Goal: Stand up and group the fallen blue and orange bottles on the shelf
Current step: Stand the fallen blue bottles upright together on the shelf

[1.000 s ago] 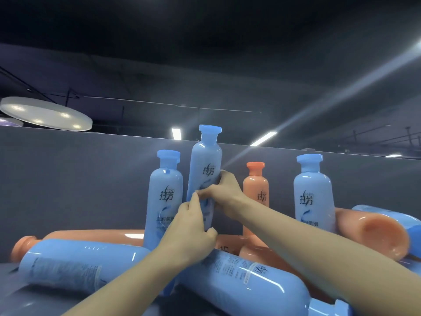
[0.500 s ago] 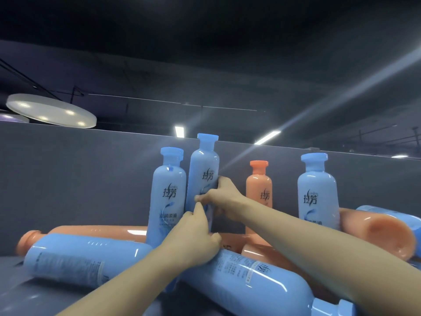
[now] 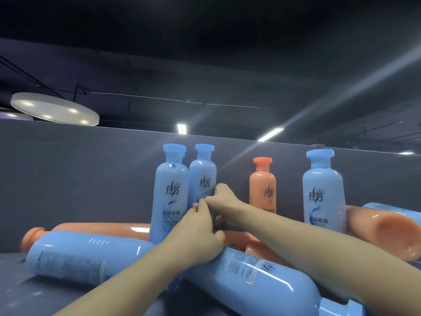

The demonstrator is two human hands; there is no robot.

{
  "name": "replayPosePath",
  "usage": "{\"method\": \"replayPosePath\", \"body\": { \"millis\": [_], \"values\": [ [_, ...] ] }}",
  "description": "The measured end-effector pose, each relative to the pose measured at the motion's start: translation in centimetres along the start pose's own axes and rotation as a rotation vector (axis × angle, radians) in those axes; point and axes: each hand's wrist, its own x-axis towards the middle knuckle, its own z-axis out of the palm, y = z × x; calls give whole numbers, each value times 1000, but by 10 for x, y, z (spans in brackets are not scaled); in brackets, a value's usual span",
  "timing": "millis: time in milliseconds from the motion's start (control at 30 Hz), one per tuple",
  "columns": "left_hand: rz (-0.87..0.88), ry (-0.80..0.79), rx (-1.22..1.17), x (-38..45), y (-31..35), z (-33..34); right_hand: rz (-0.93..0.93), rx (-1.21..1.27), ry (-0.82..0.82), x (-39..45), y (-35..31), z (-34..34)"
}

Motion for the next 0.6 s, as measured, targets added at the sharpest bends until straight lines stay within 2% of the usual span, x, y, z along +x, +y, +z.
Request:
{"method": "replayPosePath", "body": {
  "millis": [367,600],
  "values": [
    [-3,-15,35,-1,2,0,6,-241,-56,-6,5,-1],
    [-34,-38,19,-3,5,-3,35,-431,-190,-12,-5,-12]
  ]
}}
